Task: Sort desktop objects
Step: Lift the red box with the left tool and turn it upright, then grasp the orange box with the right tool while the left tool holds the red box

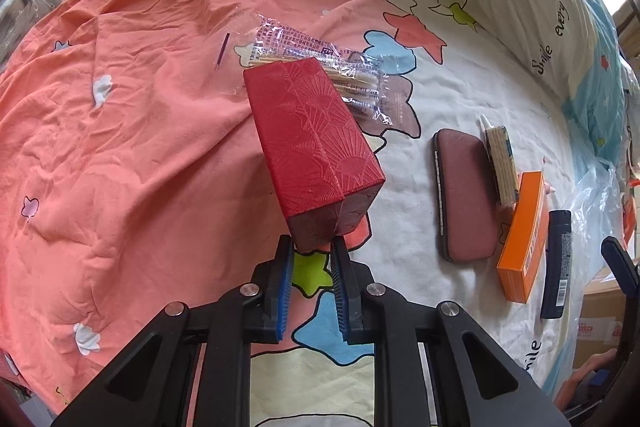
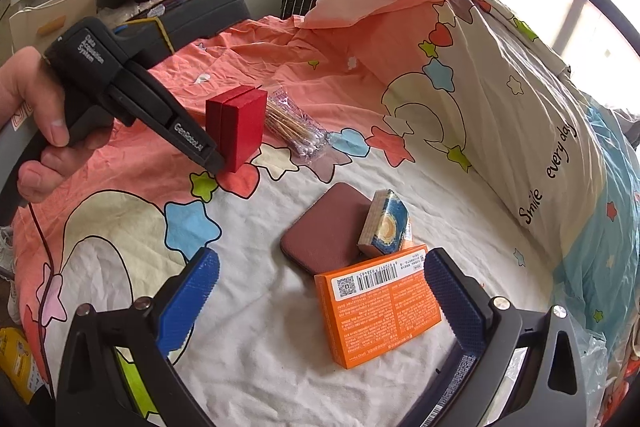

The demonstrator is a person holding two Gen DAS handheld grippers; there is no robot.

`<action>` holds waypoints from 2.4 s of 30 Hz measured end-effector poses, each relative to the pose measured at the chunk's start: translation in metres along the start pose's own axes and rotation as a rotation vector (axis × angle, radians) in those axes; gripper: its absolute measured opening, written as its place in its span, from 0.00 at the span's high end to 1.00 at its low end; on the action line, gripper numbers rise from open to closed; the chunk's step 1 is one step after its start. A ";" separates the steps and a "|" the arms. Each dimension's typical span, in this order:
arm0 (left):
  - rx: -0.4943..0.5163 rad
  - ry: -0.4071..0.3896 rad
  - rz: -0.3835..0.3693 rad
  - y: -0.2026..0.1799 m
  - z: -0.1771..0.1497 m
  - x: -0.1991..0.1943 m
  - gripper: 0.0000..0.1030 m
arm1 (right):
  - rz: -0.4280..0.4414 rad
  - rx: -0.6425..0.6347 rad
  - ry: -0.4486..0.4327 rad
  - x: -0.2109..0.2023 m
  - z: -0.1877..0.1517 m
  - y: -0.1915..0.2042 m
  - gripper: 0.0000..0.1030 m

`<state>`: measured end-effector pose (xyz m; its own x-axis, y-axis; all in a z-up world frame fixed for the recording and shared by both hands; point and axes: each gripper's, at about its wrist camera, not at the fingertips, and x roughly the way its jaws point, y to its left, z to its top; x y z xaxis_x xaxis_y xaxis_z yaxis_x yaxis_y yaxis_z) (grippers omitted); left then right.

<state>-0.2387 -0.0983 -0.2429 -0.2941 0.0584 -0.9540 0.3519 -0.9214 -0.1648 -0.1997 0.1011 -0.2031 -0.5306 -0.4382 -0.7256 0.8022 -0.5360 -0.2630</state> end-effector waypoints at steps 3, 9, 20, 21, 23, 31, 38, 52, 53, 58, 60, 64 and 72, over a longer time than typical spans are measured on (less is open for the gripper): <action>0.027 -0.016 -0.004 0.002 -0.001 -0.007 0.83 | -0.010 0.017 0.014 0.004 -0.006 -0.001 0.01; 0.062 -0.007 -0.001 0.001 -0.002 -0.009 1.00 | -0.007 0.056 0.018 0.004 -0.008 -0.004 0.01; -0.018 -0.052 -0.044 0.009 0.000 -0.025 0.28 | 0.005 0.072 0.009 0.004 -0.009 -0.003 0.01; -0.037 -0.049 -0.040 0.008 0.001 -0.023 0.28 | 0.005 0.074 0.005 0.004 -0.010 -0.003 0.01; -0.074 -0.043 -0.031 0.007 0.005 -0.019 0.28 | 0.003 0.063 0.001 0.006 -0.010 -0.002 0.01; -0.164 -0.030 -0.028 -0.016 0.013 0.006 0.28 | -0.008 0.004 0.011 0.014 -0.012 0.000 0.01; -0.173 -0.054 0.028 -0.023 0.025 0.018 0.28 | -0.061 0.023 0.042 0.029 -0.020 -0.005 0.01; 0.075 -0.046 0.019 -0.016 0.002 0.015 0.66 | -0.160 0.087 0.056 0.046 -0.028 -0.007 0.01; 0.087 -0.040 0.017 -0.015 0.000 0.013 0.66 | -0.166 0.088 0.053 0.046 -0.028 -0.006 0.01; 0.141 -0.011 0.001 -0.015 -0.011 0.006 0.66 | -0.204 0.090 0.058 0.052 -0.027 -0.005 0.01; 0.172 -0.013 0.000 -0.020 -0.017 0.003 0.66 | -0.202 0.101 0.062 0.053 -0.027 -0.007 0.01; 0.254 -0.032 0.016 -0.035 -0.030 -0.003 0.66 | -0.204 0.129 0.060 0.053 -0.028 -0.010 0.01; 0.345 -0.045 -0.116 -0.052 -0.050 -0.016 0.66 | -0.219 0.119 0.058 0.055 -0.030 -0.001 0.01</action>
<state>-0.2080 -0.0325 -0.2312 -0.3561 0.1601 -0.9206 -0.0044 -0.9855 -0.1697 -0.2214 0.0998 -0.2617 -0.6692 -0.2620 -0.6954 0.6299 -0.6965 -0.3437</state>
